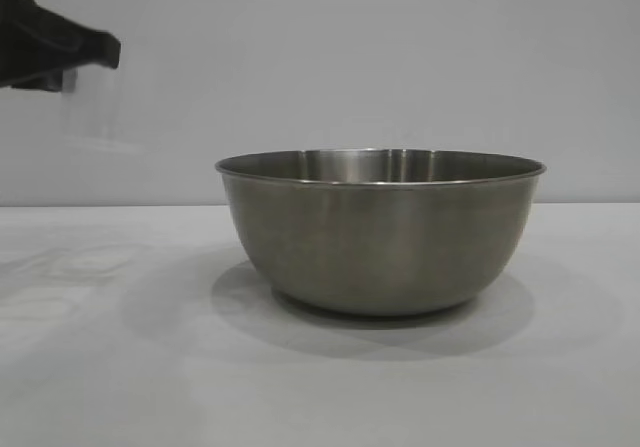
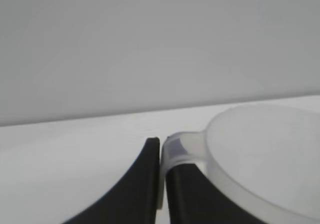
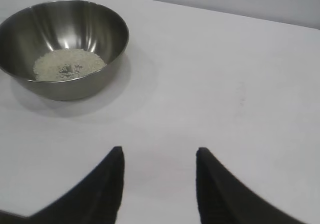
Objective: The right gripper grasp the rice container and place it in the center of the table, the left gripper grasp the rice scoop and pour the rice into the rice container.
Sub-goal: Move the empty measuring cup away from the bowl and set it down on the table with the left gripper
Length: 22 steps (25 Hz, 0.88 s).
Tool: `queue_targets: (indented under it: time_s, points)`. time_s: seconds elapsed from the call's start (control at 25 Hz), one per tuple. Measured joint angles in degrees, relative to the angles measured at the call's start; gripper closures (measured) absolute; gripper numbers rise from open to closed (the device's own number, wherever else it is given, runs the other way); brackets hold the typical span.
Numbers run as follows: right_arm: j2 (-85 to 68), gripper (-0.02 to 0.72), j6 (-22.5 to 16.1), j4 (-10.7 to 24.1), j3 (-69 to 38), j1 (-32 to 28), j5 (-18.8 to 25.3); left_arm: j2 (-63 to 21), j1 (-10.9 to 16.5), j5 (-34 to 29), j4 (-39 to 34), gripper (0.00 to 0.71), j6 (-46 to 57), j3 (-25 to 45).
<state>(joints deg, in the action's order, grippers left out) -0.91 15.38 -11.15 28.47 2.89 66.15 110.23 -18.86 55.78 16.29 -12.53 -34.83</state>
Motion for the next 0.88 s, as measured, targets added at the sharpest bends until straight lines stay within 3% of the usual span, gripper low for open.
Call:
queue_targets:
  time_s: [0.4,0.44,0.52,0.56,0.64,0.68,0.72,0.88]
  points:
    - [0.00,0.384,0.00,0.00,0.00,0.00,0.00,5.10,0.00,2.64,-0.38,0.710,2.10,1.79]
    - [0.00,0.384,0.00,0.00,0.00,0.00,0.00,5.10,0.00,3.09,-0.47,0.660,2.10,2.42]
    - [0.00,0.384,0.00,0.00,0.00,0.00,0.00,5.10,0.00,3.38,-0.47,0.660,2.40,3.66]
    - [0.00,0.384,0.00,0.00,0.00,0.00,0.00,5.10,0.00,4.08,-0.47,0.592,2.82,4.45]
    - [0.00,0.384,0.00,0.00,0.00,0.00,0.00,5.10,0.00,5.91,-0.47,0.539,3.22,6.11]
    - [0.00,0.384,0.00,0.00,0.00,0.00,0.00,5.10,0.00,6.82,-0.47,0.556,3.22,6.75]
    - [0.00,0.384,0.00,0.00,0.00,0.00,0.00,5.10,0.00,7.67,-0.47,0.499,3.37,7.48]
    - [0.00,0.384,0.00,0.00,0.00,0.00,0.00,4.98,0.00,9.14,-0.71,0.499,5.31,10.41]
